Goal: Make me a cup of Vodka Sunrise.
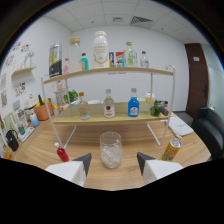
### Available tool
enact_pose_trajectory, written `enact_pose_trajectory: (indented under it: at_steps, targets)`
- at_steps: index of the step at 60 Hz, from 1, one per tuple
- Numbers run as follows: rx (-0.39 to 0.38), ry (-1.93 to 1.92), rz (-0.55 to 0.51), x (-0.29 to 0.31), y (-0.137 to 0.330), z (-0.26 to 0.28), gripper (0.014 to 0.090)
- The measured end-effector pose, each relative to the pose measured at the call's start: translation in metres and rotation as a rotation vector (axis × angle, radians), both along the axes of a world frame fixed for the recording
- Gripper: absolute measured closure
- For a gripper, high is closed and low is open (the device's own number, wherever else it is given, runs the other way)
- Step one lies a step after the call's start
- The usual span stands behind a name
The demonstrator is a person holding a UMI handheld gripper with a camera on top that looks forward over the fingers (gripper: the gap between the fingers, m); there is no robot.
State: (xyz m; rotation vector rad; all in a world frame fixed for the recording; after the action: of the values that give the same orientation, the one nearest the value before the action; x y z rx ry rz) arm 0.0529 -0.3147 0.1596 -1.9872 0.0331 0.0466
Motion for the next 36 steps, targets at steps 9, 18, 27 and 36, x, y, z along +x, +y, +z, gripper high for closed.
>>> enact_pose_trajectory:
  at_steps: [9, 18, 27, 36]
  targets:
    - [0.062, 0.033, 0.035, -0.044, 0.038, 0.026, 0.0196]
    - [0.113, 0.044, 0.072, -0.083, 0.094, 0.048, 0.0198]
    - [0.139, 0.034, 0.085, -0.108, 0.147, 0.054, 0.0215]
    - [0.105, -0.002, 0.054, -0.114, 0.188, 0.040, 0.0328]
